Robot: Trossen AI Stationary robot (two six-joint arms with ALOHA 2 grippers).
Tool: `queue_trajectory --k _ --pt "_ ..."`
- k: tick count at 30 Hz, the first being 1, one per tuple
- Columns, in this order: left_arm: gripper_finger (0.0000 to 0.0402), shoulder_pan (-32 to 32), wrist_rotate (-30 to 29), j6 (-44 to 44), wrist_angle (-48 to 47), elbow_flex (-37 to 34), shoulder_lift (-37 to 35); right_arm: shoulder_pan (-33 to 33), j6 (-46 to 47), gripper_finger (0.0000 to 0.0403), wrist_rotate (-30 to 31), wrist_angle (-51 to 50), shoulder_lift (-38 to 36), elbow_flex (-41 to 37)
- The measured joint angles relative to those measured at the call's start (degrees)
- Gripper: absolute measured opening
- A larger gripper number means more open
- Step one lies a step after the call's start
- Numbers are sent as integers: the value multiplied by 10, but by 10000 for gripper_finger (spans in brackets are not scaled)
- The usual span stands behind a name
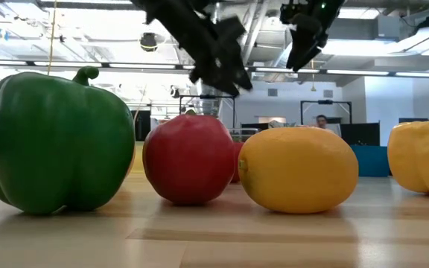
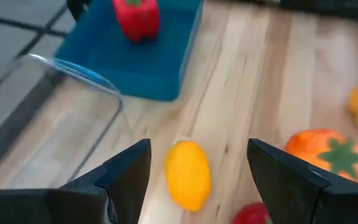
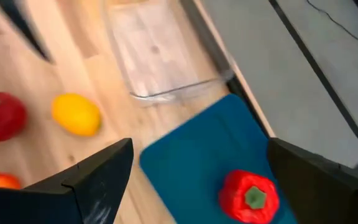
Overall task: Sort produce into baskets
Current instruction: Put the top yellow lemon into the yellow bin
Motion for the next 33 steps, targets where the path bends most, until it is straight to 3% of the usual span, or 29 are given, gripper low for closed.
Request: queue_trajectory --k 6,12,22,27,33 --pt "254 0 7 -12 -16 63 99 45 23 396 0 -16 -16 0" --pt "254 0 13 -30 -18 76 146 83 57 396 0 -41 -41 0" --pt "254 1 -51 -35 -46 76 157 152 97 396 0 -59 -63 -2" --pt "254 2 -25 -35 -49 76 157 184 104 396 0 -58 -60 -2" --pt "254 5 -38 -36 -49 76 157 208 105 396 0 -57 -59 -2"
